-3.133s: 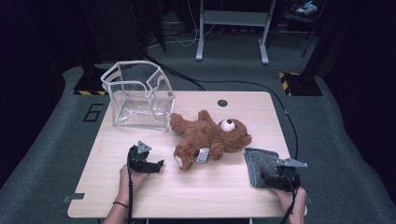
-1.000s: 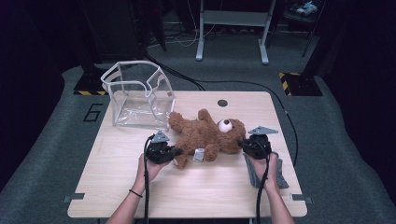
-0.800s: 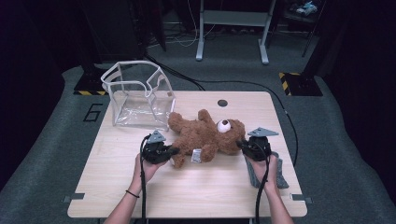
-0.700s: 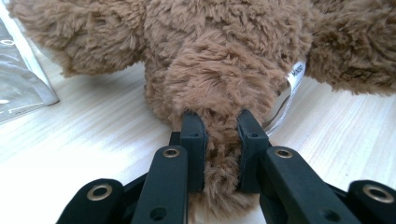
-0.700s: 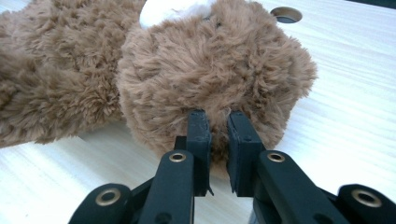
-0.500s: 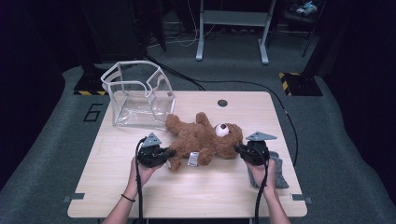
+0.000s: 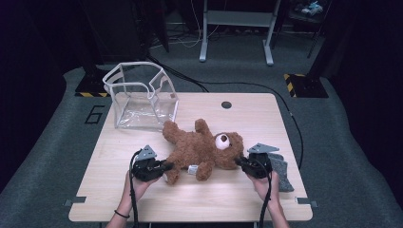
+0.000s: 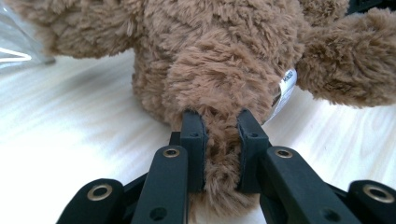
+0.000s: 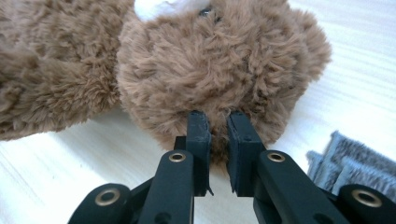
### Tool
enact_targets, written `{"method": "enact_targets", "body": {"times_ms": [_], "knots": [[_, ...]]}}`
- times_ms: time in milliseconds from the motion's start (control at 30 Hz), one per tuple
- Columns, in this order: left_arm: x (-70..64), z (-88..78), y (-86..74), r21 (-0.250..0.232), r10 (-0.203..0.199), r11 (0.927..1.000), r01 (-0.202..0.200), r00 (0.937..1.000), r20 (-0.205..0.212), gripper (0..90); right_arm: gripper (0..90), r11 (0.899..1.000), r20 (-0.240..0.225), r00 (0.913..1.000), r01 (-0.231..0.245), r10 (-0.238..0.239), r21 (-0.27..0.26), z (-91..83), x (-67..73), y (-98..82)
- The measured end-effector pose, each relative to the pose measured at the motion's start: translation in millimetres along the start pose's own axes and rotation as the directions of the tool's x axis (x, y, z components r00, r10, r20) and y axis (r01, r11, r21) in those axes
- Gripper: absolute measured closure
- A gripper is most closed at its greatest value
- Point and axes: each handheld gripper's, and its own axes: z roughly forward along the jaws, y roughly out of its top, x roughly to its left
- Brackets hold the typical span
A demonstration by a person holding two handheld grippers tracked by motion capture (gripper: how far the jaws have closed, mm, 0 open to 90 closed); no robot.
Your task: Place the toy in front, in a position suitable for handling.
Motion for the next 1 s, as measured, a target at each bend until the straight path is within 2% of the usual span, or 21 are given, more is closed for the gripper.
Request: {"method": "enact_targets", "body": {"times_ms": [67, 233, 267, 333, 400, 500, 533, 600, 700, 800, 833, 933, 1000], "knots": [[-0.1, 3.2, -4.0, 0.001, 0.000, 1.0000, 0.000, 1.0000, -0.005, 76.4, 81.0, 1.000, 0.006, 1.0000, -0.002, 0.002, 0.004, 1.3, 1.0, -2.9], [-0.9, 12.8, -11.8, 0.010, -0.034, 0.9994, 0.034, 0.9993, -0.013, 71.1, 80.8, 1.000, 0.006, 1.0000, -0.006, 0.006, 0.007, 2.7, 1.9, -6.7], [-0.9, 14.0, -12.6, 0.005, -0.041, 0.9991, 0.041, 0.9988, -0.027, 65.8, 80.8, 1.000, 0.007, 1.0000, -0.005, 0.005, 0.011, 2.6, 2.3, -6.9], [0.2, 13.2, -14.2, 0.002, -0.053, 0.9986, 0.053, 0.9984, -0.018, 62.3, 80.7, 1.000, 0.008, 0.9999, -0.009, 0.009, 0.012, 2.4, 2.4, -7.2], [1.1, 13.5, -15.8, 0.002, -0.072, 0.9974, 0.072, 0.9973, -0.016, 54.2, 80.6, 1.000, 0.009, 0.9999, -0.004, 0.003, 0.012, 2.5, 2.3, -6.9], [0.4, 15.5, -19.3, 0.007, -0.076, 0.9971, 0.076, 0.9969, -0.017, 49.9, 80.4, 1.000, 0.015, 0.9999, -0.002, 0.002, 0.015, 2.9, 2.5, -6.4], [-1.0, 15.7, -20.4, 0.005, -0.085, 0.9963, 0.085, 0.9962, -0.019, 50.2, 80.4, 1.000, 0.016, 0.9999, 0.002, -0.002, 0.014, 3.1, 2.3, -6.6], [-0.1, 16.2, -21.8, 0.003, -0.069, 0.9976, 0.070, 0.9973, -0.025, 53.7, 80.4, 1.000, 0.019, 0.9998, -0.007, 0.007, 0.018, 3.1, 2.9, -7.6], [0.0, 17.8, -23.7, -0.002, -0.077, 0.9971, 0.077, 0.9968, -0.024, 61.3, 80.2, 1.000, 0.014, 0.9998, -0.013, 0.012, 0.023, 3.2, 3.3, -9.8], [1.3, 19.6, -24.7, 0.001, -0.070, 0.9975, 0.070, 0.9972, -0.025, 64.0, 79.6, 1.000, 0.011, 0.9999, -0.005, 0.005, 0.025, 3.2, 2.5, -11.5], [2.2, 20.4, -25.9, -0.002, -0.084, 0.9964, 0.084, 0.9963, -0.017, 64.4, 79.3, 1.000, 0.010, 0.9999, -0.012, 0.011, 0.028, 3.1, 2.5, -11.9], [4.0, 21.8, -28.6, -0.020, -0.096, 0.9952, 0.096, 0.9953, -0.012, 64.9, 76.0, 1.000, 0.013, 0.9998, -0.016, 0.015, 0.024, 2.3, 2.2, -12.4], [4.8, 22.7, -31.0, -0.036, -0.099, 0.9945, 0.098, 0.9950, -0.014, 65.0, 69.9, 1.000, 0.020, 0.9997, -0.015, 0.015, 0.020, 0.6, 1.5, -12.4]]}}
